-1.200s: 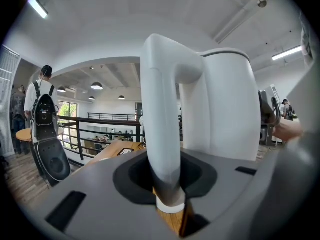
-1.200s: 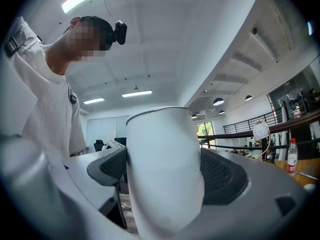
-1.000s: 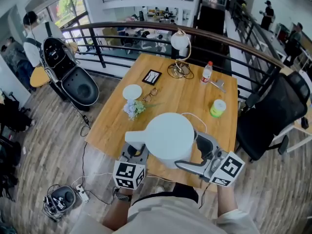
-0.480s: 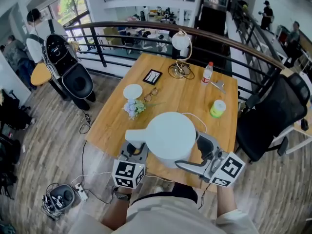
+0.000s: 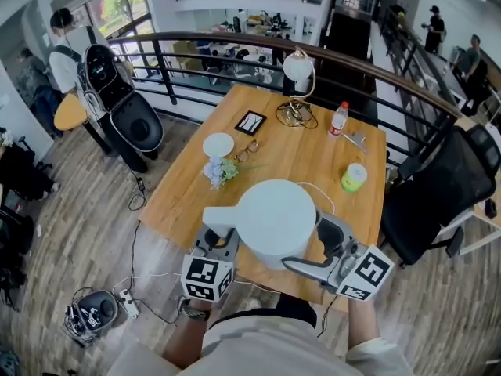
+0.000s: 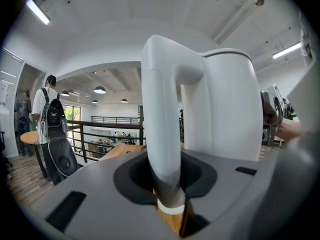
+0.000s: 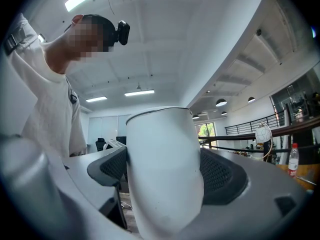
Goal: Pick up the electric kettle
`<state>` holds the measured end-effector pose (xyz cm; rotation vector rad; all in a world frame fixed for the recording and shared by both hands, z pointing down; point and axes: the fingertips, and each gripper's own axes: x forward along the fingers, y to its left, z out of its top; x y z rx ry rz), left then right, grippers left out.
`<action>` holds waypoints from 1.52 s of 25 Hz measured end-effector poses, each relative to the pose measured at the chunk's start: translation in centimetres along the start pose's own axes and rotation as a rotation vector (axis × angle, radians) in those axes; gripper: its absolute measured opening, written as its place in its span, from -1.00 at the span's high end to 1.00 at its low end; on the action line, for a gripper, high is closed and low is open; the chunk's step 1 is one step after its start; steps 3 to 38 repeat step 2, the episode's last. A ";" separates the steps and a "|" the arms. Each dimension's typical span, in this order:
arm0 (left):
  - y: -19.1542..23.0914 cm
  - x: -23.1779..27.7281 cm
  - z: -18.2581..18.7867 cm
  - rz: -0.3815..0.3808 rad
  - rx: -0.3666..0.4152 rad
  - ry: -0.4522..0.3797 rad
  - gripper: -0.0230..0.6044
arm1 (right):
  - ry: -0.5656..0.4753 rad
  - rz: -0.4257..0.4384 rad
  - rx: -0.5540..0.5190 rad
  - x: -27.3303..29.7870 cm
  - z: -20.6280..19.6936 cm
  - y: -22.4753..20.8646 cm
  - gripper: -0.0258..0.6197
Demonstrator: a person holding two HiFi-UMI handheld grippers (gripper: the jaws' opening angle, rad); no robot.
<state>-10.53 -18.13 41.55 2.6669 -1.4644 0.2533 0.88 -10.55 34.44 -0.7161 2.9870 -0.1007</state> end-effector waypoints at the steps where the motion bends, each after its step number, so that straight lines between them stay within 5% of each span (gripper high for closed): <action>1: 0.0 0.0 0.0 0.002 0.001 0.001 0.66 | 0.001 0.001 0.001 0.0 0.0 0.0 -0.43; 38: 0.1 0.0 0.0 0.003 0.001 0.002 0.66 | 0.002 0.003 0.001 0.1 0.0 -0.1 -0.43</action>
